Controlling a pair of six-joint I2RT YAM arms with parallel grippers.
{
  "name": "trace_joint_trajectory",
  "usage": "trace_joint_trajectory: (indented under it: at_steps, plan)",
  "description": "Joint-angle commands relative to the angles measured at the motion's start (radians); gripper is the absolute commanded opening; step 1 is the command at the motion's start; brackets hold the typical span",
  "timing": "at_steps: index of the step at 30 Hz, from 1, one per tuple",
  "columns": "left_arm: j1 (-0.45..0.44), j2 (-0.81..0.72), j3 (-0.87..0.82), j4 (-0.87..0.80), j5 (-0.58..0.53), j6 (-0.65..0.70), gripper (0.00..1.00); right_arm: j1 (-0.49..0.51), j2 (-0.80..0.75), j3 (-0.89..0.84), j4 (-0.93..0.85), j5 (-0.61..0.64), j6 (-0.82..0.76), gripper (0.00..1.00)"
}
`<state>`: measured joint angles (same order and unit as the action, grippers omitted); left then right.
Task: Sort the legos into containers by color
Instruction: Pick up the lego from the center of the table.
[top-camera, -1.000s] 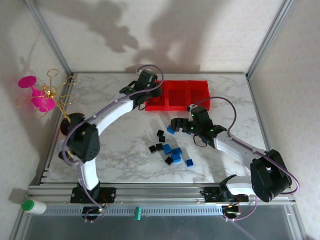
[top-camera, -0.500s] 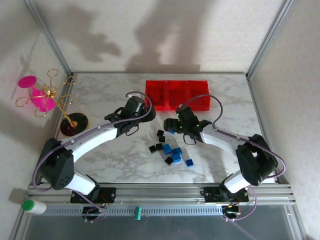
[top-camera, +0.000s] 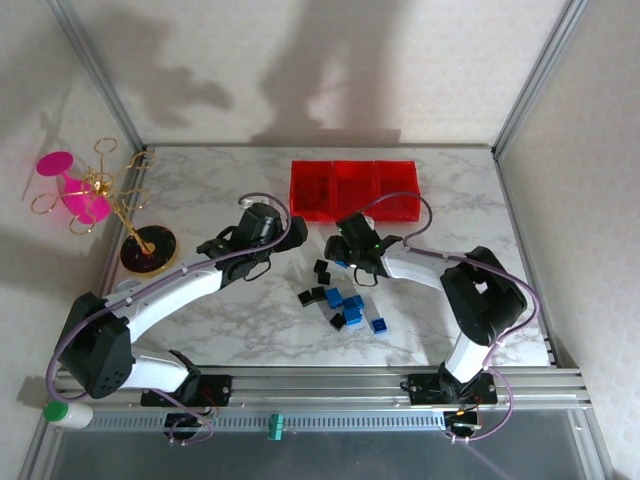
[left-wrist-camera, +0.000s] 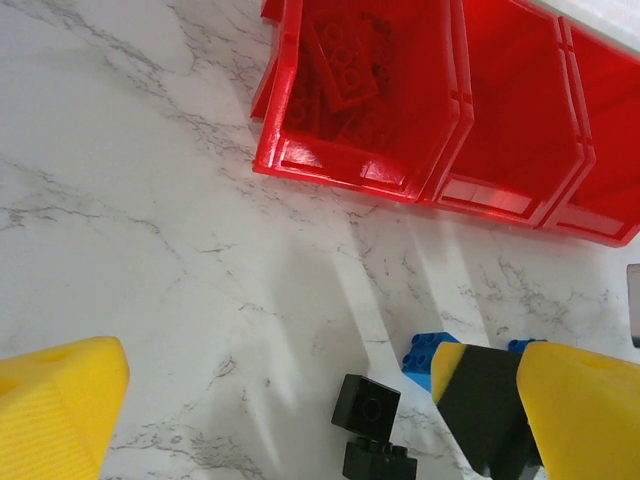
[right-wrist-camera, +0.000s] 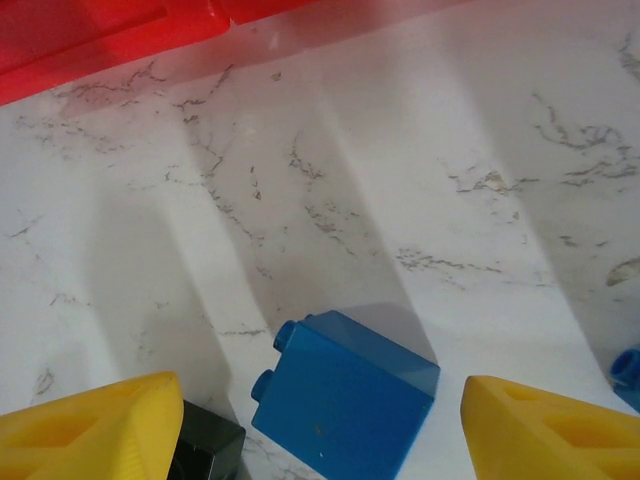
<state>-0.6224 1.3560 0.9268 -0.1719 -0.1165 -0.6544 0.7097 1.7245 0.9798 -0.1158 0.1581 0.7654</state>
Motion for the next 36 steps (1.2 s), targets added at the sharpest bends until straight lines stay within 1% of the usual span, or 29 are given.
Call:
trace_joint_trajectory:
  at_steps: [1, 4, 11, 21, 28, 36]
  plan:
    - [-0.011, -0.023, -0.020, 0.012, -0.028, -0.025, 1.00, 0.011, 0.040, 0.041, 0.013, 0.041, 0.027, 0.73]
    - [-0.013, -0.029, -0.023, 0.012, -0.030, -0.031, 1.00, 0.013, 0.074, 0.059, 0.000, 0.057, 0.026, 0.71]
    - [-0.016, -0.035, -0.032, 0.005, -0.038, -0.045, 0.99, 0.013, 0.098, 0.068, 0.005, 0.078, 0.004, 0.61]
    - [-0.019, -0.054, -0.038, 0.002, -0.045, -0.055, 1.00, 0.014, 0.095, 0.074, -0.015, 0.083, -0.043, 0.49]
    - [-0.019, -0.071, -0.031, -0.009, -0.046, -0.047, 1.00, 0.014, 0.060, 0.074, -0.036, 0.100, -0.057, 0.45]
    - [-0.019, -0.087, -0.011, -0.002, -0.038, -0.040, 1.00, -0.003, 0.016, 0.116, -0.061, 0.108, -0.093, 0.45]
